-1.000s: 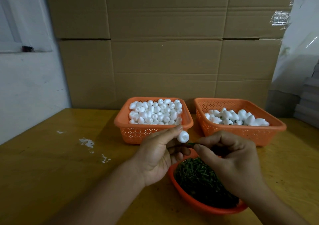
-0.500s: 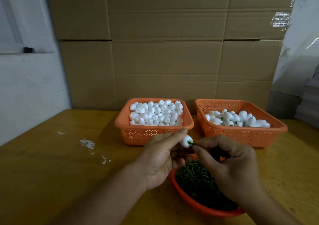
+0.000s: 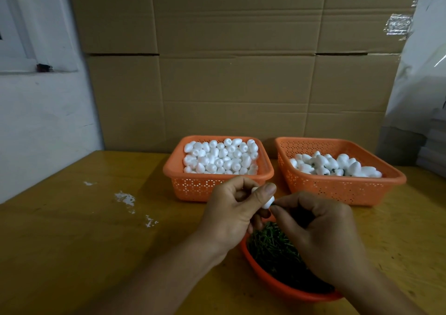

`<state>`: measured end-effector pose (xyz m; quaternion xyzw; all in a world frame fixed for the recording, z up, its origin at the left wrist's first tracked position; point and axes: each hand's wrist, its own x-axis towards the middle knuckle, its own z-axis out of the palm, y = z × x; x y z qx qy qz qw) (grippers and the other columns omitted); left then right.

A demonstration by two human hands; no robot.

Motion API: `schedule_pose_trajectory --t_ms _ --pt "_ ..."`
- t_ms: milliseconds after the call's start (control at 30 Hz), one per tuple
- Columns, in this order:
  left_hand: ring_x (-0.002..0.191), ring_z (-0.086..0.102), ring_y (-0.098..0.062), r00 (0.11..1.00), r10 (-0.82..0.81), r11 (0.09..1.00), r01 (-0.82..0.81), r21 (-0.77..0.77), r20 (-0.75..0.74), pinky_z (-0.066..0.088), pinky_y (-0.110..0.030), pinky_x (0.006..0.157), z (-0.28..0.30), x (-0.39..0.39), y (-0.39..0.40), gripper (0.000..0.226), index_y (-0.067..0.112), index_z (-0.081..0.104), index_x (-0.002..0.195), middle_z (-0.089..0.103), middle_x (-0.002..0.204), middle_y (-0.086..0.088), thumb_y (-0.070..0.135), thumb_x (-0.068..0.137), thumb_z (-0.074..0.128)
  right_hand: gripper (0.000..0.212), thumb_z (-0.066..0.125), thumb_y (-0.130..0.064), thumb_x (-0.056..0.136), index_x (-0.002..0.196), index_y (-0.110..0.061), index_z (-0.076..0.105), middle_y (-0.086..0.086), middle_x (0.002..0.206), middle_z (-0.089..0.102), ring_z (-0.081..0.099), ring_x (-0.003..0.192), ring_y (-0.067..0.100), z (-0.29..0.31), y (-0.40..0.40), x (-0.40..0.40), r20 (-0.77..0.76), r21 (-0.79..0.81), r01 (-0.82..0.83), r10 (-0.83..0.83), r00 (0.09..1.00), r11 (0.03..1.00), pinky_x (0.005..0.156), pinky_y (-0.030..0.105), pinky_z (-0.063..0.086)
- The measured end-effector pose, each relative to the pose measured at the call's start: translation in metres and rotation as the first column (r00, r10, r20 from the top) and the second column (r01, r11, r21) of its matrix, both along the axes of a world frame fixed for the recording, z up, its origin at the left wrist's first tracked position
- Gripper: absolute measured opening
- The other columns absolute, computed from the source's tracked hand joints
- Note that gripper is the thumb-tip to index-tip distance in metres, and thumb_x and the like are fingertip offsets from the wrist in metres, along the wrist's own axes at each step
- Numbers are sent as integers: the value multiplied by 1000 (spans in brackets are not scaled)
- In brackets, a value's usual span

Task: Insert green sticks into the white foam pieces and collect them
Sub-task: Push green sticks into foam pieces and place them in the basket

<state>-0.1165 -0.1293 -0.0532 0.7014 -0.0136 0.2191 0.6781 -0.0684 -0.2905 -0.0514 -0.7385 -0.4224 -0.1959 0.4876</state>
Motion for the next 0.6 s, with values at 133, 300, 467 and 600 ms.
schedule_pose_trajectory --t_ms 133,300,467,600 --pt "53 59 -15 999 -25 999 23 45 46 44 -21 47 -1 -1 0 33 10 73 86 66 68 -5 42 89 67 13 77 -16 82 84 -28 76 -23 75 72 66 57 0 -2 1 2 -12 -5 41 -41 999 999 49 11 47" --pt "60 58 -17 994 -98 995 97 27 51 45 -23 53 1 -1 1 22 9 74 91 65 73 -6 30 89 68 13 76 -15 84 85 -28 75 -25 76 72 68 63 -2 -1 0 4 -47 5 37 -37 998 999 55 10 50" --pt "56 53 -10 994 -85 994 80 72 67 43 -19 51 2 -3 0 20 21 73 86 60 66 2 40 89 66 7 74 -19 85 85 -26 74 -14 68 70 64 54 7 -2 0 3 -53 32 20 -18 998 999 47 12 44" --pt "55 52 -8 993 -52 988 36 148 104 42 -15 53 1 -4 -2 22 24 69 83 57 62 7 41 95 62 3 70 -27 86 85 -26 72 -12 68 70 64 55 9 -2 1 -1 -41 61 -10 12 999 998 47 17 47"
